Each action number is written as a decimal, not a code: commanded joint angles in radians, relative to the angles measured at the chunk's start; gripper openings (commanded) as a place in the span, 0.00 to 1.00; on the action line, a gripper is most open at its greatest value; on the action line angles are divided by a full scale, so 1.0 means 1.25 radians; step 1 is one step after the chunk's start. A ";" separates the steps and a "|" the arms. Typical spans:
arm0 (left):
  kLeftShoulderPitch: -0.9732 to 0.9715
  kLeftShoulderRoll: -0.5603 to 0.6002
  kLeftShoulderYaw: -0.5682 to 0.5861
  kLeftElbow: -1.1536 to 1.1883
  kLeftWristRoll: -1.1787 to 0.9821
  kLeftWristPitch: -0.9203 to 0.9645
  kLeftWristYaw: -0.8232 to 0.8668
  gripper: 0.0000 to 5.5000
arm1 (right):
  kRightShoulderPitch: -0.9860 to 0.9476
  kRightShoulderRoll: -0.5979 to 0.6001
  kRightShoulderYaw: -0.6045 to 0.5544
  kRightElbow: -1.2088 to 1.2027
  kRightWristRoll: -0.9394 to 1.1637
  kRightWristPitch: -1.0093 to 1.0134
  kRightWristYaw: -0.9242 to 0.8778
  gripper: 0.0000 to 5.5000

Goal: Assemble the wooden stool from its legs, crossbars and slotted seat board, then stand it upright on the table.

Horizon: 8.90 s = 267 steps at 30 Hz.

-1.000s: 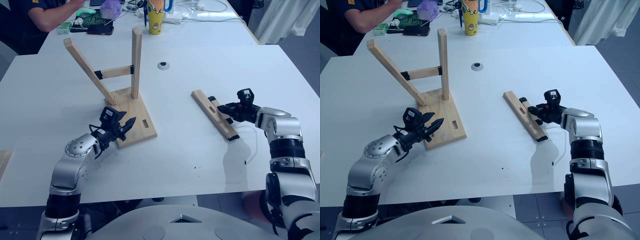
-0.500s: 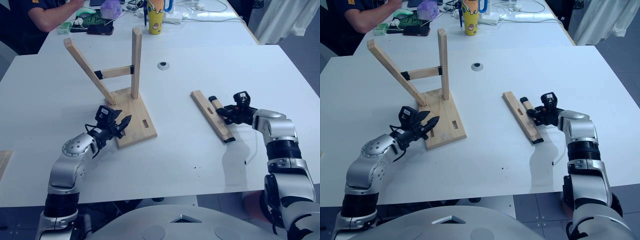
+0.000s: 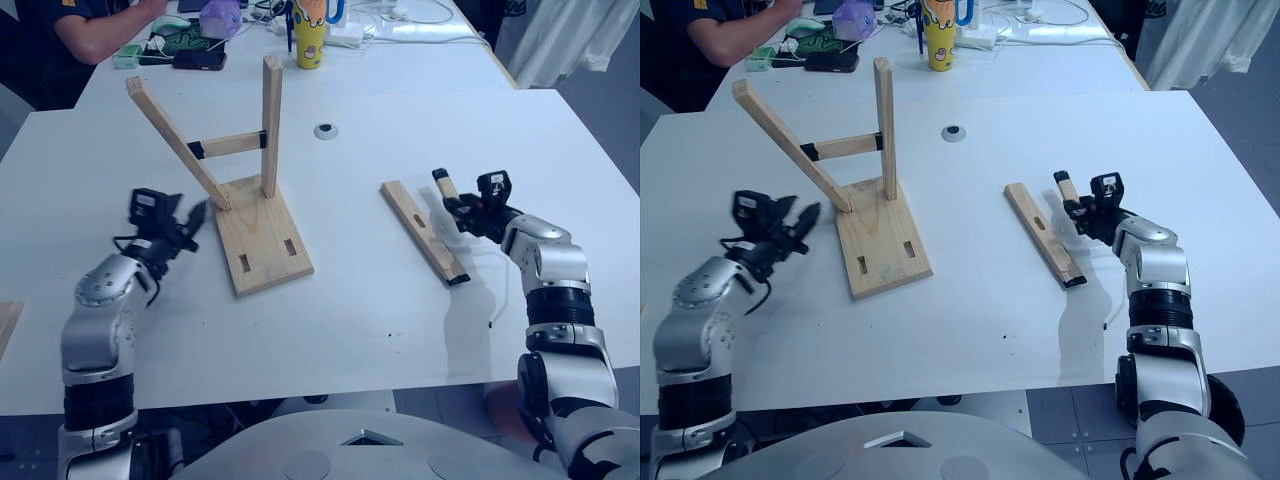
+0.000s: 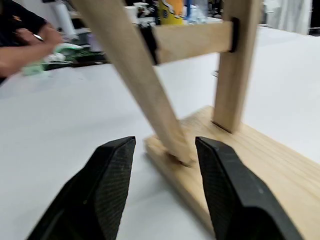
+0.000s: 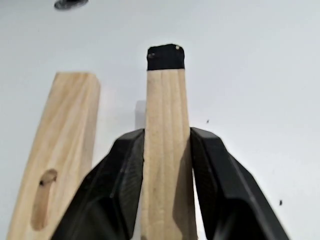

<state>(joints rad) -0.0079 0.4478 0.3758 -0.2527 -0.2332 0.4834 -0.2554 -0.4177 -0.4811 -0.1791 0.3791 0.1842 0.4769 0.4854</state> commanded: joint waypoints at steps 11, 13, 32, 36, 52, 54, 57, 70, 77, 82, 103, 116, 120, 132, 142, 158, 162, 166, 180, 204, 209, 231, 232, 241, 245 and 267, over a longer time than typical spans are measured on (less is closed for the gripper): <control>0.050 -0.033 0.383 0.439 0.082 -0.016 0.453 0.41 | 0.074 0.041 -0.063 -0.170 0.031 0.052 -0.119 0.24; 0.051 -0.042 0.380 0.451 0.072 -0.005 0.456 0.41 | 0.076 0.040 -0.064 -0.176 0.032 0.054 -0.121 0.24; -0.129 -0.301 0.016 0.406 -0.075 0.160 0.285 0.41 | -0.019 0.035 -0.025 -0.112 0.022 0.047 -0.091 0.24; -0.158 -0.350 0.026 0.388 -0.098 0.150 0.329 0.41 | -0.019 0.038 -0.024 -0.117 0.026 0.042 -0.086 0.24; -0.202 -0.238 -0.114 -0.048 -0.009 -0.033 0.258 0.41 | -0.025 0.138 -0.033 -0.318 0.100 -0.148 -0.088 0.24; -0.227 -0.217 -0.197 -0.099 -0.005 -0.040 0.189 0.41 | -0.020 0.147 0.002 -0.394 0.130 -0.171 -0.039 0.24; -0.244 -0.229 -0.256 -0.151 -0.064 0.001 0.121 0.41 | -0.013 0.135 0.066 -0.454 0.137 -0.196 0.035 0.24; -0.241 -0.361 -0.221 -0.214 -0.540 0.253 0.118 0.55 | 0.005 0.126 0.199 -0.499 0.125 -0.240 0.150 0.24; -0.273 -0.371 -0.170 -0.198 -0.641 0.241 0.177 0.67 | 0.019 0.119 0.216 -0.506 0.121 -0.248 0.172 0.24; -0.288 -0.357 -0.154 -0.192 -0.684 0.230 0.193 0.56 | 0.027 0.119 0.226 -0.519 0.125 -0.244 0.180 0.24; -0.307 -0.330 -0.147 -0.164 -0.757 0.181 0.240 0.08 | 0.018 0.122 0.227 -0.500 0.111 -0.252 0.172 0.24; -0.268 -0.257 -0.161 -0.104 -0.582 0.132 0.223 0.08 | -0.019 0.134 0.134 -0.471 0.184 -0.205 0.117 0.37; -0.226 -0.188 -0.122 -0.173 -0.558 0.138 0.206 0.08 | -0.034 0.166 0.036 -0.354 0.162 -0.181 -0.048 0.26; -0.044 0.106 0.076 -0.172 -0.511 0.174 0.045 0.08 | 0.243 0.262 0.060 -0.350 -0.020 -0.342 -0.252 0.00; 0.066 0.188 0.045 -0.063 -0.353 0.039 -0.214 0.08 | 0.267 0.266 0.075 -0.355 -0.030 -0.360 -0.250 0.00; 0.072 0.078 -0.006 0.034 -0.261 -0.114 -0.248 0.08 | 0.217 0.246 0.077 -0.323 -0.026 -0.366 -0.212 0.00; 0.109 0.065 0.003 0.023 -0.256 -0.126 -0.249 0.08 | 0.207 0.240 0.075 -0.319 -0.021 -0.362 -0.204 0.00; 0.114 0.061 0.009 0.017 -0.262 -0.130 -0.245 0.08 | 0.211 0.241 0.074 -0.322 -0.022 -0.362 -0.202 0.00; 0.055 0.063 0.012 0.054 -0.270 -0.136 -0.248 0.08 | 0.212 0.243 0.070 -0.329 -0.012 -0.355 -0.204 0.00; 0.070 0.088 0.028 0.049 -0.254 -0.152 -0.292 0.08 | 0.213 0.248 0.072 -0.327 -0.008 -0.348 -0.197 0.00; 0.066 0.101 0.029 0.073 -0.244 -0.163 -0.313 0.08 | 0.217 0.247 0.072 -0.330 -0.008 -0.350 -0.195 0.00; 0.056 0.080 -0.025 0.129 -0.202 -0.214 -0.352 0.08 | 0.193 0.243 0.062 -0.316 0.001 -0.335 -0.185 0.00; 0.069 0.075 -0.026 0.124 -0.203 -0.215 -0.350 0.08 | 0.190 0.242 0.060 -0.314 0.003 -0.334 -0.185 0.00; 0.240 0.037 -0.037 0.162 -0.149 -0.292 -0.342 0.08 | 0.186 0.245 0.052 -0.312 0.009 -0.327 -0.189 0.00; 0.250 0.048 -0.059 0.167 -0.139 -0.317 -0.336 0.08 | 0.187 0.244 0.050 -0.317 0.011 -0.324 -0.190 0.00; 0.091 0.092 0.007 -0.046 -0.216 -0.165 -0.210 0.33 | 0.203 0.253 0.056 -0.322 0.008 -0.330 -0.199 0.00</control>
<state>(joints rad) 0.1295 0.5432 0.3636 -0.2624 -0.4766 0.2438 -0.5301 -0.1700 -0.1679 -0.1090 -0.0116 0.1931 0.0620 0.2399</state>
